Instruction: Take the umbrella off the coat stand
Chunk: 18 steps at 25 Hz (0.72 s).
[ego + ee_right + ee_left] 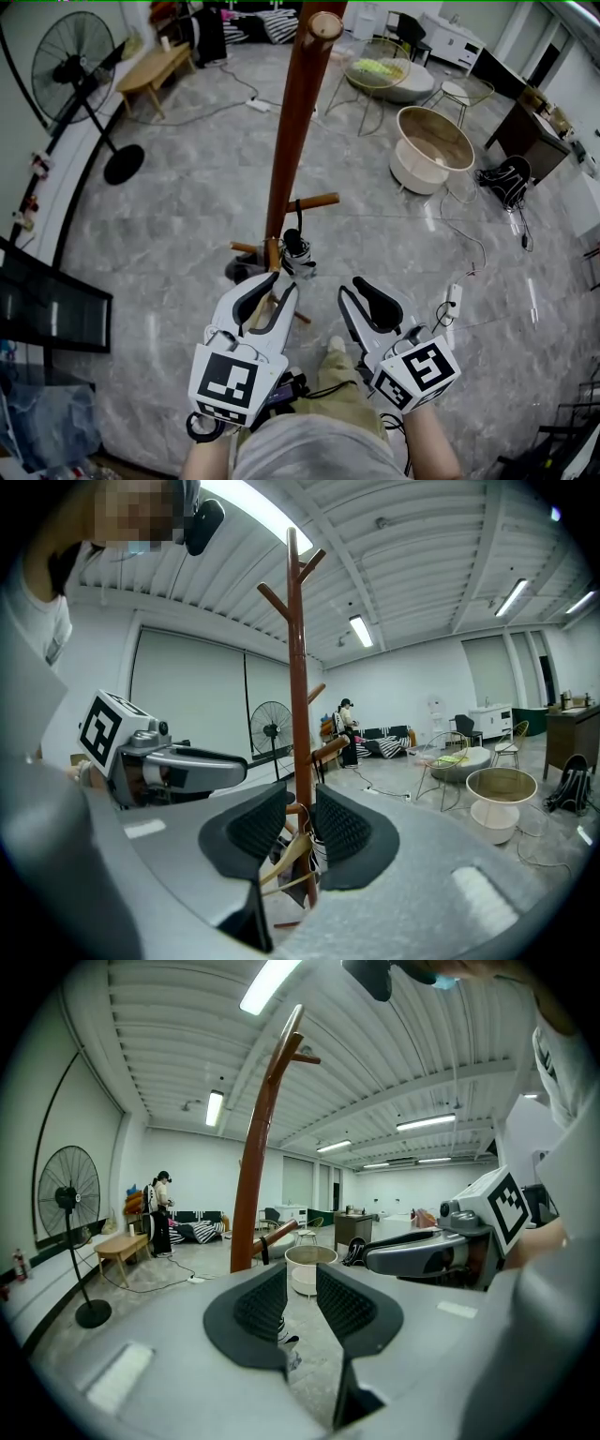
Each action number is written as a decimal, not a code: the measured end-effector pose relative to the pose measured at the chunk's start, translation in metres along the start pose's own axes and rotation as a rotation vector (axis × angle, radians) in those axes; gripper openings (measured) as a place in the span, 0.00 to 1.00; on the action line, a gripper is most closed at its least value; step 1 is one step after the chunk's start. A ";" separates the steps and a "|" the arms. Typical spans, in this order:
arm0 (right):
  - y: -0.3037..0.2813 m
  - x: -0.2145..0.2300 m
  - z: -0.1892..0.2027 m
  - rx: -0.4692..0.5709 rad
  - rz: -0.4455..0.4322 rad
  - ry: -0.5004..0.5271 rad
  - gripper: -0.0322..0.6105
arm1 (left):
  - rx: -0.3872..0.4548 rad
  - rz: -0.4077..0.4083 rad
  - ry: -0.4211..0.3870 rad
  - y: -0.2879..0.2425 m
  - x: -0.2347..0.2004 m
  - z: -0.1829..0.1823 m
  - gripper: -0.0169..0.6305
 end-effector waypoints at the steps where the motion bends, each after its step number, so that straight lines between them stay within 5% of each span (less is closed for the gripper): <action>1: -0.001 0.001 0.001 -0.001 -0.005 0.001 0.20 | -0.002 -0.004 -0.001 -0.001 0.000 0.001 0.18; 18: -0.032 0.026 0.014 -0.048 -0.153 0.001 0.20 | -0.014 -0.138 -0.002 -0.029 -0.010 -0.002 0.18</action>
Point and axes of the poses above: the fingertips, and each gripper's own axes: y backward along the fingers, x to its right, z out of its underside, the point moved 2 cm from there along y, backward along the fingers, and after that the axes turned 8 degrees about x, right-handed, at the moved point
